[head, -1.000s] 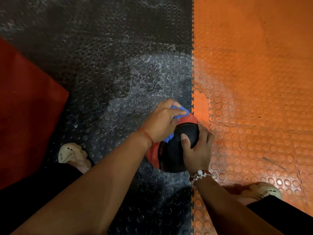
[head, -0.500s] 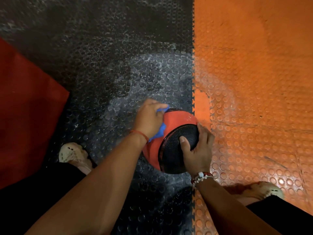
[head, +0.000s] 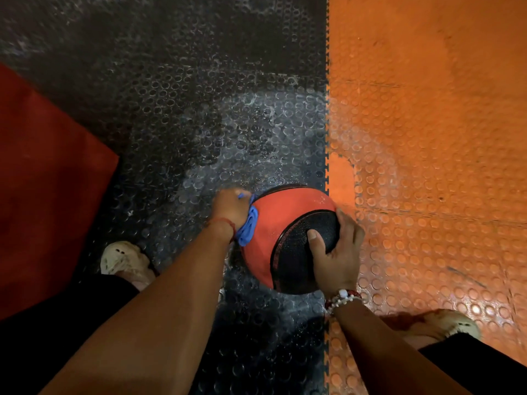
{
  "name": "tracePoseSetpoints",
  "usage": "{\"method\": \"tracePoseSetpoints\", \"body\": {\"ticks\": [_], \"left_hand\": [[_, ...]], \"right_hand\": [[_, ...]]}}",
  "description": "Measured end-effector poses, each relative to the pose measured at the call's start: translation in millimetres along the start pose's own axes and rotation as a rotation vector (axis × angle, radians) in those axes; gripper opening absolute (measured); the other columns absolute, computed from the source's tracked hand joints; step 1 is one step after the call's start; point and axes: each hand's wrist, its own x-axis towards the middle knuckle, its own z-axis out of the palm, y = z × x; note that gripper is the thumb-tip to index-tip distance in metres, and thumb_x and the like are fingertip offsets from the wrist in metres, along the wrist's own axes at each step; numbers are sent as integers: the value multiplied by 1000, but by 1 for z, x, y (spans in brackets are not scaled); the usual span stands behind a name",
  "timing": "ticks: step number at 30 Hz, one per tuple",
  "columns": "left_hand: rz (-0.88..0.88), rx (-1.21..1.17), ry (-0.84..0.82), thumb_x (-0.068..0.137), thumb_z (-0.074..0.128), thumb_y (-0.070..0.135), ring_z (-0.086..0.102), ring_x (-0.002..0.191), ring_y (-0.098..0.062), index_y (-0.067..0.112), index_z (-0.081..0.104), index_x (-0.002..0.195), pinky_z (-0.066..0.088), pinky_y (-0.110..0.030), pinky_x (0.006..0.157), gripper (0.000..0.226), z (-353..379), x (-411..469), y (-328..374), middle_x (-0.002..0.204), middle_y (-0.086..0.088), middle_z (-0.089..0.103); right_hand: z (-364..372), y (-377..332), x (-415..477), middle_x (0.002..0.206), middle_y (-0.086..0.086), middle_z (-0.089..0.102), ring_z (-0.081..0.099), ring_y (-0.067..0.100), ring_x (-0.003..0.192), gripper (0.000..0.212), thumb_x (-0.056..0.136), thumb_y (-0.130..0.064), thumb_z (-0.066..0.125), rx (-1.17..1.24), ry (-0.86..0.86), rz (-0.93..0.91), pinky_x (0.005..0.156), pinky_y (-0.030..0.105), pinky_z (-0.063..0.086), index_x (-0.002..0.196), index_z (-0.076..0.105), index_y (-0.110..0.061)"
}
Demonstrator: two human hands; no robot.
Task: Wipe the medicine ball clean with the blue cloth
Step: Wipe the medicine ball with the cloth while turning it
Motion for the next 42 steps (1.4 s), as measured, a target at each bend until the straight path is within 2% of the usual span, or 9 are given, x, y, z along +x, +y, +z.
{"method": "tracePoseSetpoints", "body": {"ticks": [5, 8, 12, 19, 22, 26, 28, 35, 42], "left_hand": [[408, -37, 166, 94, 55, 0, 55, 96, 8, 10, 71, 113, 38, 1, 85, 27, 8, -41, 21, 114, 3, 53], [634, 41, 113, 89, 56, -2, 53, 113, -8, 11, 71, 114, 41, -17, 99, 31, 14, -44, 31, 118, 0, 54], [286, -84, 81, 98, 51, 7, 52, 110, -9, 12, 68, 117, 35, -12, 99, 27, 7, -22, 25, 120, 0, 54], [-319, -504, 22, 97, 53, 8, 66, 90, -25, 14, 71, 94, 53, -39, 90, 19, 11, -14, -21, 92, -7, 72], [-237, -534, 109, 99, 50, 9, 67, 99, -22, 16, 70, 105, 52, -38, 95, 22, 13, -36, -24, 106, -6, 71], [248, -234, 172, 96, 55, 7, 52, 105, 4, 15, 70, 114, 34, -3, 97, 25, 8, -44, 9, 116, 7, 52], [358, -139, 93, 96, 55, 6, 49, 104, 6, 16, 70, 114, 30, 1, 95, 26, 9, -32, 25, 113, 9, 50], [-170, -338, -32, 97, 49, 9, 65, 97, -21, 12, 70, 106, 51, -42, 96, 23, 12, 11, -14, 105, -5, 69], [-455, -787, 144, 100, 47, 11, 69, 92, -26, 11, 69, 108, 54, -43, 91, 24, 39, -43, -59, 109, -15, 71]], "right_hand": [[0, 0, 6, 130, 12, 39, 43, 27, 122, 77, 72, -59, 48, -13, 1, -9, 98, 39, 41, 136, 40, -18], [0, 0, 7, 129, 13, 40, 42, 27, 122, 76, 73, -58, 48, -1, 5, -6, 100, 44, 40, 135, 42, -15], [-1, 0, 10, 127, 10, 41, 42, 24, 121, 76, 71, -59, 48, 15, 4, 3, 100, 43, 40, 135, 42, -17], [-2, -2, 10, 128, 9, 40, 42, 24, 121, 78, 70, -60, 46, 9, -7, 1, 98, 36, 39, 136, 41, -19], [-4, -1, 11, 129, 8, 39, 42, 23, 121, 78, 70, -60, 45, 10, -22, 0, 96, 33, 38, 136, 40, -19], [-3, 0, 10, 129, 9, 40, 41, 24, 122, 76, 72, -58, 46, 3, -11, -9, 98, 33, 36, 136, 40, -18], [-2, -1, 8, 129, 9, 40, 41, 24, 122, 77, 72, -59, 46, 0, -6, -6, 96, 30, 36, 136, 40, -18], [-4, 0, 10, 127, 6, 40, 43, 21, 120, 75, 71, -58, 47, 15, -18, 0, 96, 34, 39, 136, 40, -21], [-3, -3, 23, 126, 1, 40, 43, 18, 118, 77, 68, -65, 45, 1, -33, 55, 93, 28, 33, 134, 42, -27]]}}
